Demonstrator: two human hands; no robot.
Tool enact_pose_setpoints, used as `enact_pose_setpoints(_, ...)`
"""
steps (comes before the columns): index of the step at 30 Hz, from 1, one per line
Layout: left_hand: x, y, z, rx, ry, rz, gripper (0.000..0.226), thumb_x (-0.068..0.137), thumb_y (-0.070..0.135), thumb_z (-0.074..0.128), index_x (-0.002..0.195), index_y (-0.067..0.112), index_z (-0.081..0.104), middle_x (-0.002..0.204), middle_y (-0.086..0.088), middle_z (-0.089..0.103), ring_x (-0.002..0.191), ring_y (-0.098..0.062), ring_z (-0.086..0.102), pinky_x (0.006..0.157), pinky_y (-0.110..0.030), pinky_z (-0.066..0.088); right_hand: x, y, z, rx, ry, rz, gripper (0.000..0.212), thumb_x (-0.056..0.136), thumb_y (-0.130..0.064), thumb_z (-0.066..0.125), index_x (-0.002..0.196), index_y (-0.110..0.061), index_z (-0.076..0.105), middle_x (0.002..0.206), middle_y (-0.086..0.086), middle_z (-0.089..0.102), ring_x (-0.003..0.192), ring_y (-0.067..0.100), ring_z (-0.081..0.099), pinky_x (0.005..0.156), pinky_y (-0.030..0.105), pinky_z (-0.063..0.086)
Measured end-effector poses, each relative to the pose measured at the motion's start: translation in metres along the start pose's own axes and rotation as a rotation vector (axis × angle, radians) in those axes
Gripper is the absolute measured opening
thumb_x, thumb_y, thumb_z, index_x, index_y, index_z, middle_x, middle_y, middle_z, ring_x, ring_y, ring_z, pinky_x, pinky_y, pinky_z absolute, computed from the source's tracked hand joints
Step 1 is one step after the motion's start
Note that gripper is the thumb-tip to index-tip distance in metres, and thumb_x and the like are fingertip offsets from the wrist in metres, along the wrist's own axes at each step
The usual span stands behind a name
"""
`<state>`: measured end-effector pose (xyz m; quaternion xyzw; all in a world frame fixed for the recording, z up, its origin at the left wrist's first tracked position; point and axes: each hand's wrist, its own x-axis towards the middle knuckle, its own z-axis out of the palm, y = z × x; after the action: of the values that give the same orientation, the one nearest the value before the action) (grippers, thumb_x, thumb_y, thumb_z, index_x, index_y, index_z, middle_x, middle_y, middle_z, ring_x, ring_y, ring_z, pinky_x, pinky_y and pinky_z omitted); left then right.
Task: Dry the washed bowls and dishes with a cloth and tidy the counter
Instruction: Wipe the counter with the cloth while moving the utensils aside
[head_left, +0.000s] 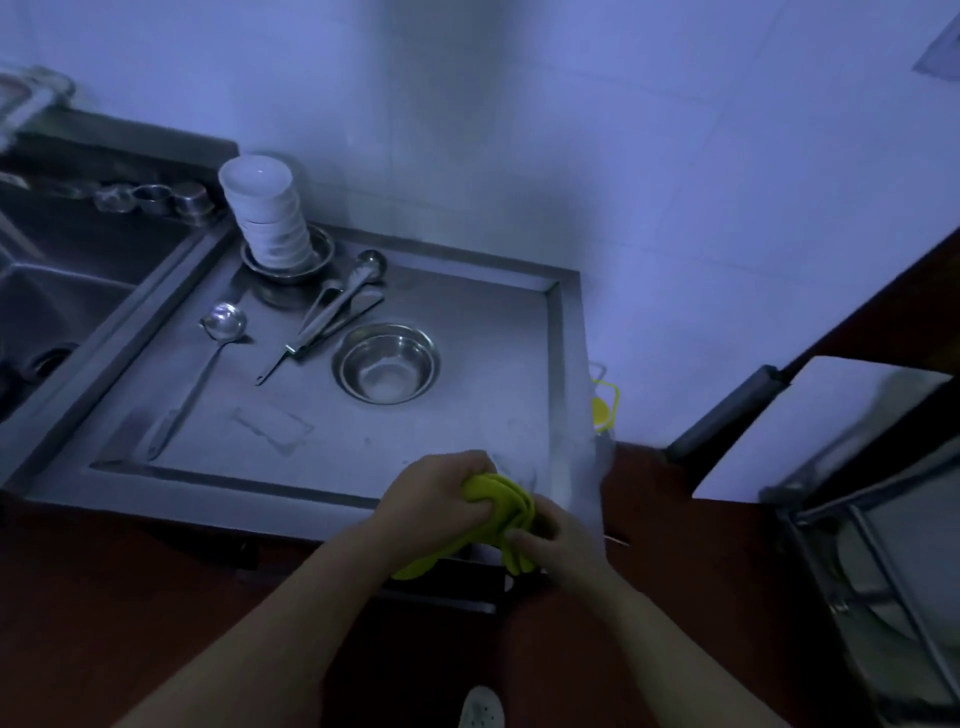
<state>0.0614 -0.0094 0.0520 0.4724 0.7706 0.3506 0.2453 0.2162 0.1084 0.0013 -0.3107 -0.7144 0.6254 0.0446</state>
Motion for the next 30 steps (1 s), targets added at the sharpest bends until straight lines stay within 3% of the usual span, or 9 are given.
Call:
enact_pose_setpoints(3, 0.008, 0.006, 0.008, 0.03, 0.013, 0.011, 0.02, 0.066, 0.032, 0.052, 0.082, 0.023, 0.061, 0.073, -0.001, 0.065, 0.072, -0.02, 0.06, 0.063, -0.032, 0.047, -0.004, 0.01, 0.004, -0.118, 0.108, -0.049, 0.05, 0.06, -0.026, 0.082, 0.105, -0.029, 0.058, 0.093, -0.012, 0.067, 0.085, 0.0, 0.063, 0.073, 0.019, 0.049)
enact_pose_setpoints(5, 0.013, 0.006, 0.012, 0.027, 0.004, -0.002, 0.017, 0.069, 0.028, 0.055, 0.084, 0.022, 0.061, 0.074, -0.001, 0.065, 0.072, -0.02, 0.06, 0.063, -0.033, 0.047, -0.002, 0.017, 0.001, -0.287, 0.23, -0.051, 0.042, 0.065, -0.024, 0.079, 0.1, -0.025, 0.055, 0.085, -0.013, 0.06, 0.082, 0.011, 0.061, 0.069, 0.029, 0.047)
enact_pose_setpoints(7, 0.022, 0.005, 0.015, 0.043, -0.013, -0.03, 0.01, 0.074, 0.022, 0.06, 0.085, 0.023, 0.061, 0.076, -0.002, 0.065, 0.075, -0.021, 0.06, 0.064, -0.033, 0.046, 0.001, 0.02, -0.009, -0.434, 0.324, -0.076, 0.027, 0.07, -0.019, 0.072, 0.089, -0.024, 0.053, 0.071, -0.012, 0.054, 0.076, 0.019, 0.06, 0.06, 0.028, 0.034)
enact_pose_setpoints(9, 0.033, 0.004, 0.016, 0.078, -0.006, -0.077, 0.012, 0.077, 0.016, 0.063, 0.086, 0.025, 0.061, 0.077, 0.0, 0.064, 0.077, -0.021, 0.06, 0.065, -0.032, 0.045, 0.007, 0.017, -0.025, -0.545, 0.39, -0.127, 0.018, 0.074, -0.012, 0.067, 0.086, -0.022, 0.058, 0.073, -0.005, 0.061, 0.077, 0.025, 0.061, 0.058, 0.025, 0.027)
enact_pose_setpoints(12, 0.055, 0.004, 0.017, 0.134, 0.08, -0.161, 0.014, 0.079, 0.018, 0.064, 0.088, 0.028, 0.063, 0.076, 0.003, 0.061, 0.076, -0.02, 0.058, 0.063, -0.028, 0.042, 0.024, 0.0, -0.058, -0.648, 0.523, -0.212, 0.022, 0.076, -0.006, 0.067, 0.094, -0.017, 0.07, 0.089, 0.007, 0.071, 0.085, 0.029, 0.064, 0.065, 0.031, 0.036)
enact_pose_setpoints(15, 0.068, 0.005, 0.025, 0.125, 0.194, -0.155, 0.014, 0.077, 0.018, 0.067, 0.089, 0.026, 0.066, 0.069, 0.007, 0.058, 0.071, -0.019, 0.057, 0.056, -0.024, 0.036, 0.037, -0.013, -0.085, -0.69, 0.578, -0.362, 0.029, 0.072, 0.002, 0.07, 0.097, -0.013, 0.073, 0.093, 0.007, 0.072, 0.086, 0.027, 0.067, 0.07, 0.023, 0.038)
enact_pose_setpoints(20, 0.062, -0.024, 0.061, 0.175, 0.209, -0.204, 0.024, 0.077, 0.011, 0.07, 0.101, 0.017, 0.07, 0.099, -0.008, 0.069, 0.092, -0.028, 0.062, 0.071, -0.027, 0.041, 0.029, 0.022, -0.091, -0.829, 0.364, -0.462, 0.033, 0.065, 0.006, 0.074, 0.095, -0.01, 0.076, 0.087, 0.01, 0.068, 0.083, 0.031, 0.064, 0.07, 0.035, 0.051)
enact_pose_setpoints(25, 0.019, -0.072, 0.103, 0.356, -0.184, -0.378, 0.041, 0.079, 0.008, 0.058, 0.116, 0.023, 0.063, 0.122, -0.005, 0.061, 0.113, -0.025, 0.055, 0.088, -0.028, 0.041, 0.015, 0.082, -0.071, -1.016, -0.108, -0.258, 0.035, 0.088, -0.015, 0.055, 0.121, -0.019, 0.065, 0.106, 0.009, 0.06, 0.106, 0.027, 0.053, 0.079, 0.034, 0.043)
enact_pose_setpoints(30, 0.0, -0.073, 0.105, 0.419, -0.377, -0.215, 0.039, 0.079, 0.005, 0.051, 0.113, 0.02, 0.062, 0.131, 0.001, 0.05, 0.122, -0.019, 0.047, 0.096, -0.032, 0.041, 0.017, 0.09, -0.069, -1.093, -0.264, -0.269, 0.034, 0.091, -0.038, 0.053, 0.119, -0.022, 0.065, 0.106, 0.005, 0.057, 0.105, 0.022, 0.049, 0.077, 0.03, 0.036)
